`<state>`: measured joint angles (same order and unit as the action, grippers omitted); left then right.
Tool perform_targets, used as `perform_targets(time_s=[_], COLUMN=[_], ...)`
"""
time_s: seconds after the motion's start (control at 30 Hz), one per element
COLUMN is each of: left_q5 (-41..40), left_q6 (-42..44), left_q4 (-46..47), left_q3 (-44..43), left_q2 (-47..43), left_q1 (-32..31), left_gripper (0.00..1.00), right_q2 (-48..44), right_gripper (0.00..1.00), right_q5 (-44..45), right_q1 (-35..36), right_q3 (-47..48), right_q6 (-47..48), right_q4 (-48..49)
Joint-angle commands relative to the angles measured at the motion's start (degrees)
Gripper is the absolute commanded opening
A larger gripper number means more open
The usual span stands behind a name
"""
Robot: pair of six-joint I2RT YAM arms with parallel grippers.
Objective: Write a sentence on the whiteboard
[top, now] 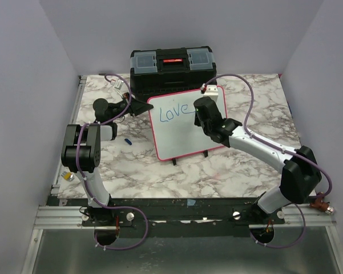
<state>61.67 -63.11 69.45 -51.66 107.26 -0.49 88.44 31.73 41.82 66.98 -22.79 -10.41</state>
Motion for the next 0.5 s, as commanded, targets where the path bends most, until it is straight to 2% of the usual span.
perform_targets(time_s=[0.0, 0.17, 0.47], left_q5=[3.4, 3.5, 3.6], left_q6=[-5.7, -9.7, -7.0], left_q4=[15.7, 20.9, 15.1], left_q3=[-0.4, -0.3, 0.3], left_q2=[0.3, 1.4, -0.1], left_q1=[1.9, 2.8, 3.3], left_gripper=[0.0, 0.0, 0.0], right_q2=[-3.6, -9.5, -15.8], right_gripper=[0.01, 0.01, 0.01], right_q5=[3.9, 0.6, -1.2], right_q1=[-0.6, -0.6, -0.6], right_q3=[2.1, -0.4, -3.5], right_q6=[2.1, 1.1, -0.2], right_q4=[-0.5, 1.8, 3.6])
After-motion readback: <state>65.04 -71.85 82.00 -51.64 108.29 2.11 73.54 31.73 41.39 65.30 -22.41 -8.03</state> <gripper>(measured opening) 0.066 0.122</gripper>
